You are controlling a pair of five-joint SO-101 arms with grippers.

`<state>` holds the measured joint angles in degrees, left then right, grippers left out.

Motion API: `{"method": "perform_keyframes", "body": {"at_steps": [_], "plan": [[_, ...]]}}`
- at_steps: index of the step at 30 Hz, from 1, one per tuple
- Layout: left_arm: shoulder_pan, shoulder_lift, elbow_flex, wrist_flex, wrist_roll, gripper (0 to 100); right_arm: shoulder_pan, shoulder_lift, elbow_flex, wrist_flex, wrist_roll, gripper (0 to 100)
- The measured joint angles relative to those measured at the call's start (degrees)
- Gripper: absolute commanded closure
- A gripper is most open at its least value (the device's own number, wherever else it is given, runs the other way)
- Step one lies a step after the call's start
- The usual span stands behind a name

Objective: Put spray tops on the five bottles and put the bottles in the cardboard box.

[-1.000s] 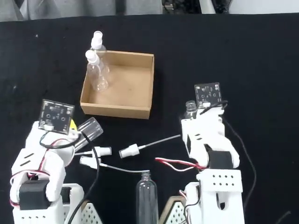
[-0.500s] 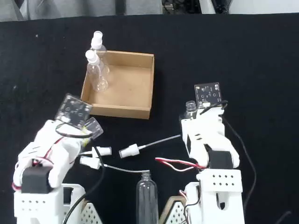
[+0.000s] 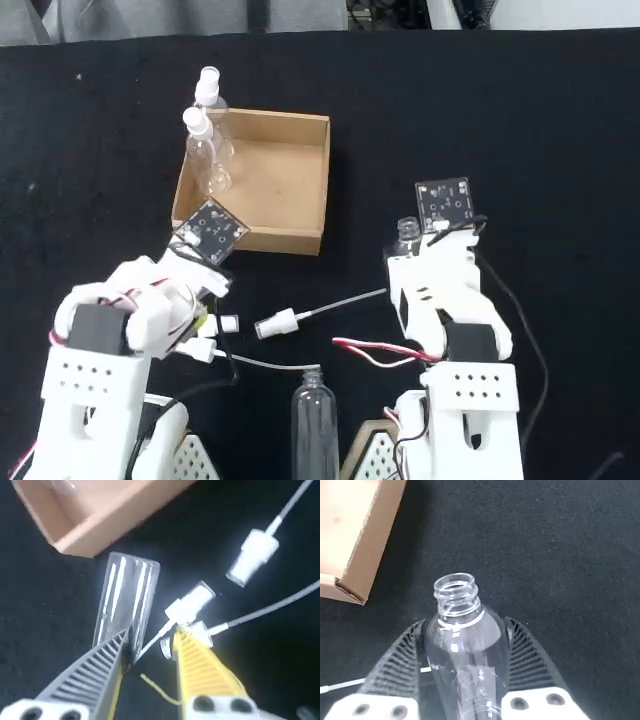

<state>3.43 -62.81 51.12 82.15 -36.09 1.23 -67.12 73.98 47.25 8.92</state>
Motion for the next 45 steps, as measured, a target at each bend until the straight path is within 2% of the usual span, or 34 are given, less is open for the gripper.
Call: {"method": "perform_keyframes", "body": {"at_steps": [7,15,32,45], "plan": [[0.4,7.3,0.0,0.0,-2.7,87,0.0,0.0,0.0,0.0,0.0,97.1],[7.0,16.4,0.0,-0.3,-2.7,87,0.0,0.0,0.0,0.0,0.0,97.1],[10.9,37.5,0.0,-14.2,-2.7,87,0.0,0.0,0.0,0.0,0.0,97.1],[11.3,45.6,-0.9,-23.1,-2.9,87,0.0,0.0,0.0,0.0,0.0,97.1]]}}
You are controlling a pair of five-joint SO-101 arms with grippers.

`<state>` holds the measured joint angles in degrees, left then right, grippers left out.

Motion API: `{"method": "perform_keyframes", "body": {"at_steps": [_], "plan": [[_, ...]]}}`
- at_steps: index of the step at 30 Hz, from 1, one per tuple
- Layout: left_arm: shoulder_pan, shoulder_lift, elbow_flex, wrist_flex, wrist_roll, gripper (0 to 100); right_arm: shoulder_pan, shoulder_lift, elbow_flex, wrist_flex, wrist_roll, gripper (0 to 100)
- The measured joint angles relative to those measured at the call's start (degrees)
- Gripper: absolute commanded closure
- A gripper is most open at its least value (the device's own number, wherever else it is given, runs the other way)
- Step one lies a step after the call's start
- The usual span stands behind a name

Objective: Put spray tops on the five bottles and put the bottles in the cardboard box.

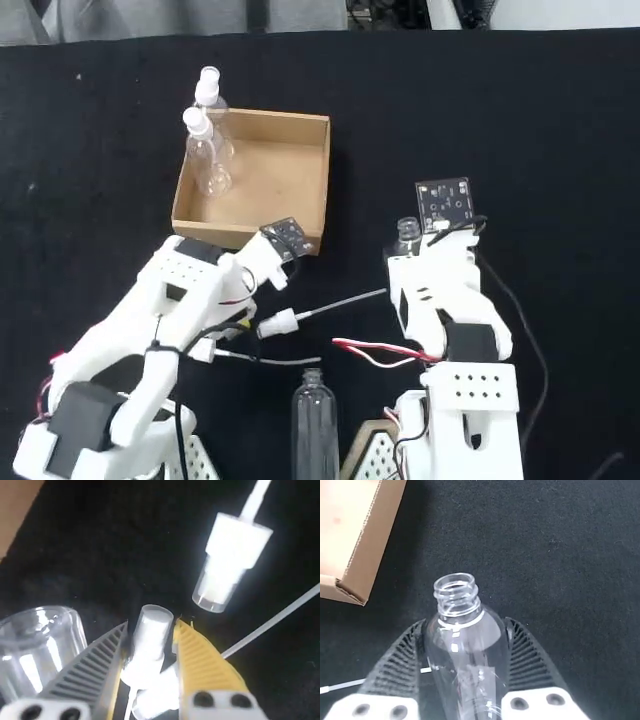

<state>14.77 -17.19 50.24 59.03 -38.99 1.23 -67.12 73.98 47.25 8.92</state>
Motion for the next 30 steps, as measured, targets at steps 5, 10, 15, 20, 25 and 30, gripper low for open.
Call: {"method": "perform_keyframes", "body": {"at_steps": [5,10,15,20,25,30], "plan": [[-0.1,2.3,-0.1,-1.1,0.0,94,0.0,0.0,0.0,0.0,0.0,97.1],[0.2,2.5,-0.4,-0.9,0.0,97,0.0,0.0,0.0,0.0,0.0,97.1],[0.2,2.5,-0.4,-0.9,0.0,97,0.0,0.0,0.0,0.0,0.0,97.1],[0.1,2.6,-2.8,1.6,0.0,97,0.0,0.0,0.0,0.0,0.0,97.2],[0.1,2.6,-8.4,7.0,0.0,97,0.0,0.0,0.0,0.0,0.0,97.2],[0.1,2.6,-12.5,10.7,0.0,97,0.0,0.0,0.0,0.0,0.0,97.2]]}}
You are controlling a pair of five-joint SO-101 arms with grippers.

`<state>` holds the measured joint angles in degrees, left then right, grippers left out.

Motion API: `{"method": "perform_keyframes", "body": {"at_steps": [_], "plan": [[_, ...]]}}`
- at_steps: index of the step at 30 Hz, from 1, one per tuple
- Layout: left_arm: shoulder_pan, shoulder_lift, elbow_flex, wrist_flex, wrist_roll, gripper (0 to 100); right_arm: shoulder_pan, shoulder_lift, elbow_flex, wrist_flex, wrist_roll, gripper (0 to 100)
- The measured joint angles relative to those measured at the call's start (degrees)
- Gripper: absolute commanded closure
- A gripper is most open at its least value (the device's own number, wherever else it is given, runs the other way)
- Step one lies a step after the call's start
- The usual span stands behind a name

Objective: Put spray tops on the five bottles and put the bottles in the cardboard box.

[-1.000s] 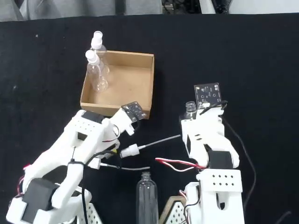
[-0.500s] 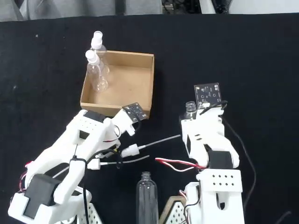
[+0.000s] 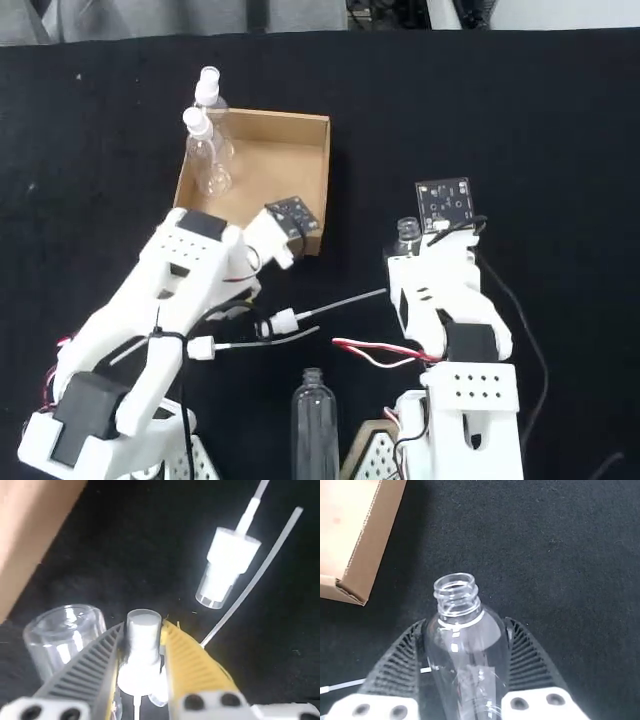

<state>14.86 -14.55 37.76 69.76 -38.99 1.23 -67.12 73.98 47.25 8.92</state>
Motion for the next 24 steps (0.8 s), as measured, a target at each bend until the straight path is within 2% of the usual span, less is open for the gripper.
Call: {"method": "perform_keyframes", "body": {"at_steps": [5,16,24], "plan": [[0.0,-1.4,-3.3,4.5,0.0,97,0.0,0.0,0.0,0.0,0.0,97.3],[-0.6,-19.3,-3.4,4.8,0.2,97,0.0,0.0,0.0,0.0,0.0,97.3],[-1.2,-25.8,-3.4,4.9,11.9,97,0.0,0.0,0.0,0.0,0.0,97.3]]}}
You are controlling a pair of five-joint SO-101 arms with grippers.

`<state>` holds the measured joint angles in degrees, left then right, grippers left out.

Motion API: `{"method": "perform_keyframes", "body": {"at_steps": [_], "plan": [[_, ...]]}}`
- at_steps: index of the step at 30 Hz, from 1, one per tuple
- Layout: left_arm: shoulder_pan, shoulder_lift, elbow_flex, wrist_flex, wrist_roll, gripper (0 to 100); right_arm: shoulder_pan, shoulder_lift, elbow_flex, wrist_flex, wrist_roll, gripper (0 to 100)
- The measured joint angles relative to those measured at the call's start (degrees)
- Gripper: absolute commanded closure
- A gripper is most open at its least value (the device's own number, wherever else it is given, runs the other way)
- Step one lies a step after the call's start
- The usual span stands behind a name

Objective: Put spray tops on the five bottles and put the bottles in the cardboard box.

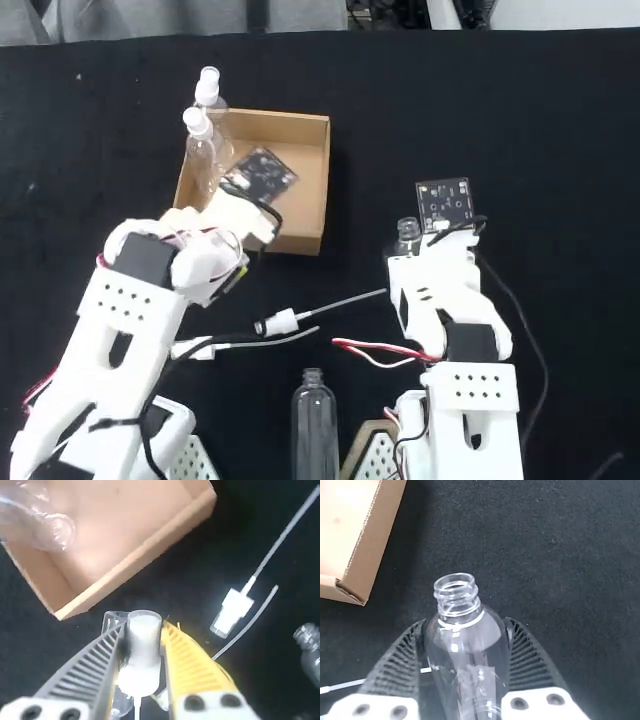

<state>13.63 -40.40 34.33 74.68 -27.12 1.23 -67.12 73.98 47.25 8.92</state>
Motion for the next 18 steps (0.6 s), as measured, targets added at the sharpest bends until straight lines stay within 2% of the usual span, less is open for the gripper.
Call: {"method": "perform_keyframes", "body": {"at_steps": [9,18], "plan": [[0.0,-6.9,0.0,-0.2,11.4,97,0.0,0.0,0.7,0.0,-0.1,97.3],[-0.1,-14.2,3.7,-6.5,25.3,97,0.0,0.0,0.7,0.0,-0.1,97.2]]}}
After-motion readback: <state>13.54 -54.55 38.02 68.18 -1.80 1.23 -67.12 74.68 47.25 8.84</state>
